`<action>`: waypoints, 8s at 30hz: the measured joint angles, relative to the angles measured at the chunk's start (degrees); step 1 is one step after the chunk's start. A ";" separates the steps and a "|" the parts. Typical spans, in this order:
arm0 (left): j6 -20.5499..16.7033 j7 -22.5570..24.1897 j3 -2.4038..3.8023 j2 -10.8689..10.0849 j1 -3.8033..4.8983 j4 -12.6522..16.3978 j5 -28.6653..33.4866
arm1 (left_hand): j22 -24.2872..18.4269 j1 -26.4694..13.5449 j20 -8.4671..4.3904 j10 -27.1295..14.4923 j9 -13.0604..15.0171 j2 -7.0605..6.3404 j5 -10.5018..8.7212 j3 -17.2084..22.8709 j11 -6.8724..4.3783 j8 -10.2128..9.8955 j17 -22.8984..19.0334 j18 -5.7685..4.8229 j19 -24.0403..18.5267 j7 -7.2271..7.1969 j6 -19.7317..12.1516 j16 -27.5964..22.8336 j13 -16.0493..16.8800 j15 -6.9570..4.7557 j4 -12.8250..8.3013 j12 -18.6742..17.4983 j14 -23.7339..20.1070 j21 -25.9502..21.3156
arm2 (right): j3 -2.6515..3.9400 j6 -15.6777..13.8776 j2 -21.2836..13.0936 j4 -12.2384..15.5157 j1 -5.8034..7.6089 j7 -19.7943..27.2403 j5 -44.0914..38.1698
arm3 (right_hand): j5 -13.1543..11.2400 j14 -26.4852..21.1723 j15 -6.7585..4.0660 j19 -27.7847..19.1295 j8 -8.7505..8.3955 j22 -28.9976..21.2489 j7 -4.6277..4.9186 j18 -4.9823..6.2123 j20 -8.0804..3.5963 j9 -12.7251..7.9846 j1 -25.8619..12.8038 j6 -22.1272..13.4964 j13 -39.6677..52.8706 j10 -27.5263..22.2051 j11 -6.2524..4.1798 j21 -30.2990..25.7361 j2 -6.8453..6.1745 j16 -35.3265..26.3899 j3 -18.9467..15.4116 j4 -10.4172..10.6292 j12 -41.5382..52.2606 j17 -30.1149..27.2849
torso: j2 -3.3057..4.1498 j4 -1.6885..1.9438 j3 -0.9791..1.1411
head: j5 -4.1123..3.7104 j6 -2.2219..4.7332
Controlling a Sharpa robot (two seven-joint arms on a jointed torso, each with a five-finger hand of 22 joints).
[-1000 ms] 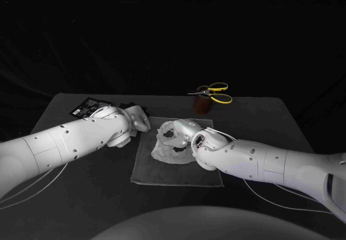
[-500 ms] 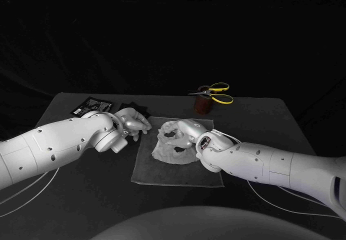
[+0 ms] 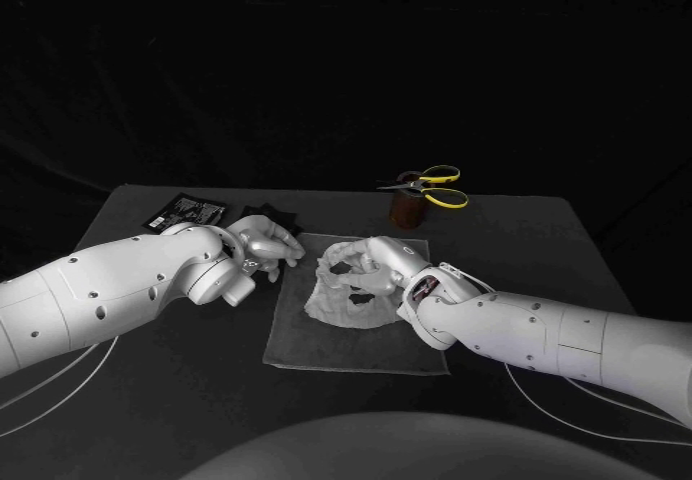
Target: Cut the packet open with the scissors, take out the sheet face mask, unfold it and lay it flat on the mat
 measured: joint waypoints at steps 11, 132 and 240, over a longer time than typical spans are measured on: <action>-0.37 2.59 -0.01 5.33 0.20 -5.68 -7.53 | 3.03 -0.33 -0.38 2.16 -1.60 -1.10 -0.22 -7.40 -1.08 0.35 5.11 -0.06 2.55 -1.52 2.76 3.81 -0.43 -0.66 1.64 2.30 1.77 2.74 | 0.58 -1.02 -5.28 5.24 1.03 1.35 2.95 | 0.00 -0.10 0.10 0.20 -0.01 0.03 0.47 -0.03 0.20 -0.23 0.69 1.17 0.12 0.06 0.46 0.48 1.92 0.10 2.19 -0.28 0.40 -0.03 | -0.01 -0.03 0.06 | 0.50 0.00; 2.22 0.54 -0.25 -2.09 0.38 1.56 -7.83 | 26.55 2.89 -1.52 11.40 -6.19 3.86 -0.66 -5.54 -1.89 1.30 22.63 -5.02 15.48 -1.62 3.94 18.77 17.55 -1.78 4.63 24.96 7.65 26.38 | 0.07 11.02 -8.06 14.39 4.29 -12.68 -10.75 | -0.02 -0.30 0.31 0.41 -0.26 0.04 0.05 0.06 0.41 -1.12 -0.37 4.46 0.00 0.14 0.53 1.31 2.34 0.02 7.05 -1.64 0.79 0.00 | 0.05 0.13 -0.15 | 1.27 0.00; 4.88 -10.83 -1.64 -1.02 0.09 3.79 16.21 | 27.50 -8.81 -0.62 12.97 -14.53 8.10 -0.66 6.03 -0.30 -13.52 22.65 -5.90 17.16 0.68 -4.41 19.91 25.47 -0.31 3.32 30.89 8.02 31.11 | -0.12 10.22 2.91 5.94 0.02 -19.41 -17.03 | -0.02 0.11 -0.11 0.82 0.36 0.01 -1.07 -0.04 0.00 -1.21 -1.20 7.57 0.05 0.93 -0.33 1.58 2.72 0.39 9.81 -1.88 1.55 -0.01 | 0.04 0.05 -0.02 | 2.80 0.00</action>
